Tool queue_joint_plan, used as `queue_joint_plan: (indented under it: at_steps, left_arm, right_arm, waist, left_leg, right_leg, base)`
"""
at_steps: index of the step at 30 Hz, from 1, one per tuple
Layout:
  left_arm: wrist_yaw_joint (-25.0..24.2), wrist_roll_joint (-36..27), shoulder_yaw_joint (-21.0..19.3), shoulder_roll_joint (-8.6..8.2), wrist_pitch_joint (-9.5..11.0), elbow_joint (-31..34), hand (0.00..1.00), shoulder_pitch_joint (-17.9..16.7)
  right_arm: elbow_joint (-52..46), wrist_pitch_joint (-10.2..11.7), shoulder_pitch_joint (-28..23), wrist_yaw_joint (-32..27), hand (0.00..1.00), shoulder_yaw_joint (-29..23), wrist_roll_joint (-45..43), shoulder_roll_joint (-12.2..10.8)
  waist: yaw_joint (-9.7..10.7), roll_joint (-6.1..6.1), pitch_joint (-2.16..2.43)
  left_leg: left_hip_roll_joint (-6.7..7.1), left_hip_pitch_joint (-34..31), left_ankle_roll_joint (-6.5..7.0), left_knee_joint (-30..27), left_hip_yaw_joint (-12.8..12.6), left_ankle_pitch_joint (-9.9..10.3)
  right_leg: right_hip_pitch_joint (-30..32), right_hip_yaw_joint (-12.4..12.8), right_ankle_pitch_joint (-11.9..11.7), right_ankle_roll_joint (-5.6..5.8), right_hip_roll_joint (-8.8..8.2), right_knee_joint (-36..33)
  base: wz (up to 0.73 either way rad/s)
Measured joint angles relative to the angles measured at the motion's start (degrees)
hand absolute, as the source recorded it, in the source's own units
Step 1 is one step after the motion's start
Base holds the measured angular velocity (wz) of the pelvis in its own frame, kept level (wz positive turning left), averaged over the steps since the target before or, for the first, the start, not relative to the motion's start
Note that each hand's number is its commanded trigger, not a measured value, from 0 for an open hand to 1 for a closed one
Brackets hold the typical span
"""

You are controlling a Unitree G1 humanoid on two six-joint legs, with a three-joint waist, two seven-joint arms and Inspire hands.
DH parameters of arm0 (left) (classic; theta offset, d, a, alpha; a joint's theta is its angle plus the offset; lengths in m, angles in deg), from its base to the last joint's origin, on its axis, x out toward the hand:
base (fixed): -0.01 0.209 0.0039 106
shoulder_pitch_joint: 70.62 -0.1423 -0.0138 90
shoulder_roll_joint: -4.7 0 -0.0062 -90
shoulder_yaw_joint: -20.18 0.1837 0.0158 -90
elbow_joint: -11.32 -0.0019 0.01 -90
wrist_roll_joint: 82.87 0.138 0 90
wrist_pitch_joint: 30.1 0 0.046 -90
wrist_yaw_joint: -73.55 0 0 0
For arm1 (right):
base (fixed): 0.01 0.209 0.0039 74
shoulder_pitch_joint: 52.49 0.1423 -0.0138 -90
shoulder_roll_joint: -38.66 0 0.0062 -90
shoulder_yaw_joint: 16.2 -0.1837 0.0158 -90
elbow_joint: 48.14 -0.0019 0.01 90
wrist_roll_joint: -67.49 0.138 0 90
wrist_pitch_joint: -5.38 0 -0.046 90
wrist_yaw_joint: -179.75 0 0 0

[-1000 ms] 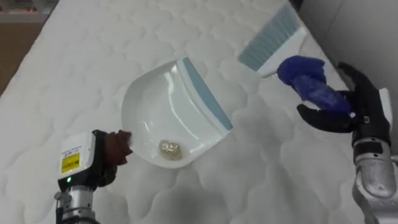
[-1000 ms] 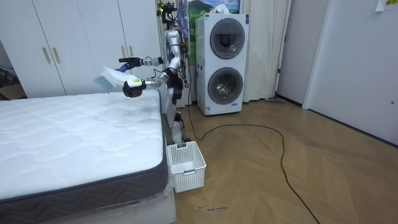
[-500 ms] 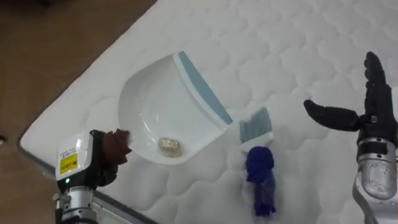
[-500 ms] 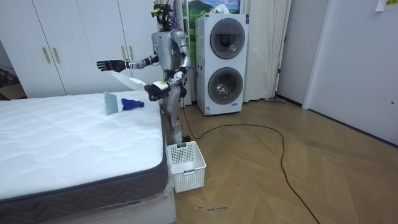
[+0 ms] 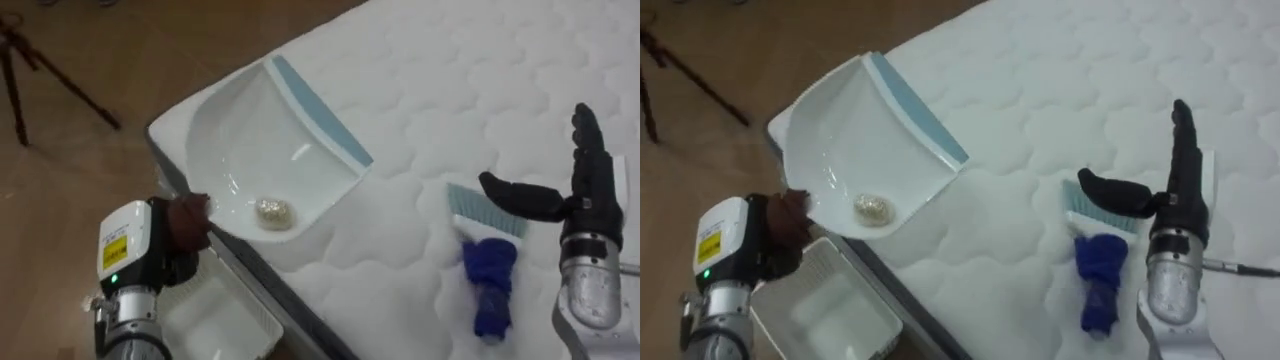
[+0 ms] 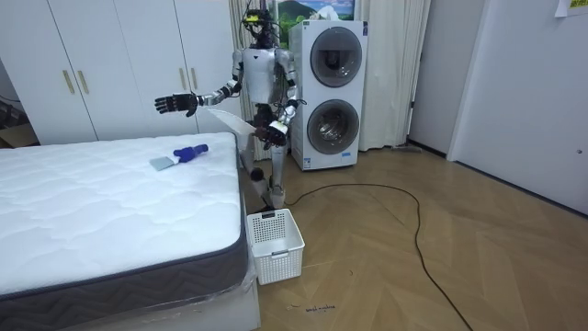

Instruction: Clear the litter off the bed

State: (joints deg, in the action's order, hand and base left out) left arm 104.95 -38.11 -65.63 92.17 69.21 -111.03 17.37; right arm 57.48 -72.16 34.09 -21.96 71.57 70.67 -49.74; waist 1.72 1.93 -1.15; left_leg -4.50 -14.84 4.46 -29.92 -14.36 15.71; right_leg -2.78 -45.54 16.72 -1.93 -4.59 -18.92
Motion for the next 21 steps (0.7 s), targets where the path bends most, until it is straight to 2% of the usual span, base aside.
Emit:
queue_joint_plan:
  at_steps: [1, 2, 4, 6, 7, 8, 10, 11, 12, 13, 14, 15, 16, 17, 18, 19, 20, 21]
  left_arm:
    - [0.00, -0.03, 0.18, -0.02, -0.06, 0.00, 1.00, -0.02]
    - [0.07, -0.07, 0.29, -0.01, -0.07, 0.00, 1.00, -0.07]
    - [0.64, -0.09, 0.25, 0.22, -0.07, 0.15, 1.00, -0.05]
    - [1.07, -0.18, 0.11, 0.66, -0.07, 0.17, 1.00, -0.07]
    - [1.13, -0.18, 0.10, 0.66, -0.06, 0.18, 1.00, -0.06]
    - [1.58, -0.19, 0.10, 0.67, -0.05, 0.18, 1.00, -0.06]
    - [1.98, -0.18, 0.09, 0.68, 0.03, 0.17, 1.00, -0.01]
    - [2.01, -0.21, 0.17, 0.63, 0.10, 0.17, 1.00, 0.02]
    - [2.01, -0.25, 0.25, 0.59, 0.10, 0.17, 1.00, 0.02]
    - [2.00, -0.28, 0.35, 0.62, 0.09, 0.17, 1.00, 0.01]
    - [1.97, -0.44, 0.63, 0.67, 0.00, 0.17, 1.00, 0.01]
    - [1.92, -2.09, 1.71, 1.01, -0.19, 0.16, 1.00, -0.05]
    - [1.83, -2.92, 2.46, 1.25, -0.20, 0.13, 1.00, -0.07]
    - [1.79, -3.76, 3.07, 1.39, -0.11, 0.13, 1.00, -0.08]
    - [1.76, -4.07, 3.05, 1.44, -0.11, 0.13, 1.00, -0.10]
    - [1.72, -4.10, 2.96, 1.46, -0.13, 0.13, 1.00, -0.11]
    - [1.62, -4.18, 2.97, 1.31, -0.13, 0.13, 1.00, -0.25]
    - [1.63, -4.22, 2.74, 1.50, -0.08, 0.14, 1.00, -0.22]
  right_arm:
    - [0.54, 0.00, 0.00, 0.00, 0.00, 0.03, -0.58, -0.01]
    - [1.46, -0.02, 0.02, -0.04, 0.00, 0.37, -1.05, -0.02]
    - [1.60, -0.02, 0.06, -0.23, 0.00, 1.25, -0.85, -0.13]
    - [1.70, -0.02, 0.30, -0.72, 0.00, 2.65, -0.61, -0.39]
    - [1.73, -0.02, 0.32, -0.79, 0.00, 2.90, -0.61, -0.42]
    - [1.98, -0.02, 0.35, -0.91, 0.00, 3.40, -0.64, -0.58]
    - [3.10, 0.06, 0.33, -1.16, 0.00, 3.44, -0.89, -1.08]
    - [4.34, 0.09, 0.17, -1.46, 0.00, 3.39, -1.17, -1.21]
    - [4.62, 0.00, -0.52, -1.68, 0.00, 3.30, -1.26, -1.55]
    - [4.60, 0.00, -0.95, -1.86, 0.00, 3.31, -1.25, -1.74]
    - [4.64, -0.05, -1.45, -2.02, 0.00, 3.35, -1.25, -2.07]
    - [4.66, -0.05, -1.51, -2.13, 0.00, 3.38, -1.24, -2.17]
    - [4.66, -0.04, -1.69, -2.38, 0.00, 3.36, -1.24, -2.22]
    - [4.61, -0.04, -1.75, -3.08, 0.00, 3.30, -1.24, -2.22]
    - [4.30, -0.01, -1.74, -3.50, 0.00, 3.33, -1.23, -2.23]
    - [4.21, 0.03, -1.74, -3.64, 0.00, 3.33, -1.24, -2.25]
    - [4.20, 0.03, -1.83, -4.13, 0.00, 3.26, -1.23, -2.18]
    - [4.08, 0.03, -1.78, -4.57, 0.00, 3.48, -1.24, -2.20]
  waist:
    - [-0.11, -0.05, 0.07]
    - [-1.25, -0.06, 0.32]
    - [-3.17, -0.17, 0.48]
    - [-3.85, 0.01, 0.55]
    - [-3.89, 0.04, 0.54]
    - [-4.16, 0.37, 0.56]
    - [-4.65, 1.05, 0.92]
    - [-4.07, 1.17, 1.03]
    - [-3.49, 0.92, 0.96]
    - [-3.27, 0.83, 0.92]
    - [-2.73, 0.74, 0.84]
    - [-1.93, 0.30, 0.52]
    - [-1.28, 0.15, 0.45]
    - [-0.34, 0.25, 0.51]
    - [-0.64, 0.53, 0.63]
    - [-0.64, 0.53, 0.61]
    - [-0.60, -0.08, 0.80]
    - [-1.30, -0.72, 0.50]
  left_leg:
    - [0.82, 0.43, 0.34, 0.86, 0.41, -0.44]
    - [2.30, 1.06, 0.96, 2.44, 0.92, -1.29]
    - [3.68, 1.45, 1.90, 4.05, 1.30, -2.30]
    - [5.45, 1.67, 2.84, 5.35, 3.05, -3.27]
    - [5.80, 1.83, 2.95, 5.47, 3.59, -3.33]
    - [6.39, 2.35, 3.13, 5.86, 4.16, -3.41]
    - [7.36, 2.80, 3.41, 6.22, 5.91, -3.49]
    - [7.85, 2.93, 3.59, 6.17, 8.24, -3.46]
    - [8.01, 2.89, 3.65, 6.29, 10.80, -3.68]
    - [8.04, 2.91, 3.66, 6.43, 11.83, -3.86]
    - [8.31, 3.05, 3.71, 6.40, 13.64, -4.02]
    - [9.02, 3.53, 3.85, 6.25, 15.65, -4.24]
    - [9.48, 3.85, 3.94, 6.13, 17.01, -4.36]
    - [10.55, 4.50, 3.98, 6.19, 18.97, -4.42]
    - [11.74, 4.83, 4.05, 6.19, 20.11, -4.34]
    - [12.37, 4.98, 4.05, 6.14, 20.98, -4.29]
    - [12.70, 5.19, 4.03, 6.21, 22.49, -4.20]
    - [12.81, 5.20, 4.01, 6.41, 23.10, -4.20]
  right_leg:
    - [0.06, 0.81, -0.08, 0.17, -0.39, -0.23]
    - [0.64, 2.81, -0.02, 0.61, -1.27, -0.93]
    - [1.46, 3.23, 0.08, 1.22, -2.58, -2.26]
    - [1.85, 3.51, 0.11, 1.62, -4.13, -4.36]
    - [1.89, 3.92, 0.11, 1.63, -4.43, -5.08]
    - [1.95, 5.46, 0.18, 1.75, -4.81, -6.30]
    - [2.43, 7.64, 0.10, 1.93, -5.02, -8.04]
    - [3.65, 10.79, 0.26, 2.32, -4.64, -8.94]
    - [5.37, 15.99, 0.59, 2.47, -3.06, -8.74]
    - [6.65, 18.09, 0.58, 2.48, -2.50, -8.85]
    - [9.15, 21.77, 0.38, 2.79, -2.02, -8.84]
    - [10.72, 25.13, -0.41, 3.74, -1.72, -8.27]
    - [10.99, 27.02, -1.27, 3.98, -1.16, -7.84]
    - [11.11, 29.15, -3.27, 3.75, -0.27, -6.30]
    - [11.85, 31.67, -6.61, 3.47, 0.14, -4.63]
    - [11.85, 32.74, -7.65, 3.14, 0.36, -3.77]
    - [10.89, 33.43, -7.80, 2.75, 0.74, -3.53]
    - [10.41, 34.75, -7.77, 2.88, 1.02, -3.14]
  base:
    - [0.66]
    - [0.39]
    - [0.33]
    - [0.49]
    - [0.50]
    - [0.35]
    - [0.42]
    - [0.82]
    - [0.90]
    - [0.95]
    - [0.94]
    - [1.06]
    - [1.20]
    - [1.03]
    - [0.88]
    - [0.68]
    - [0.58]
    - [0.47]
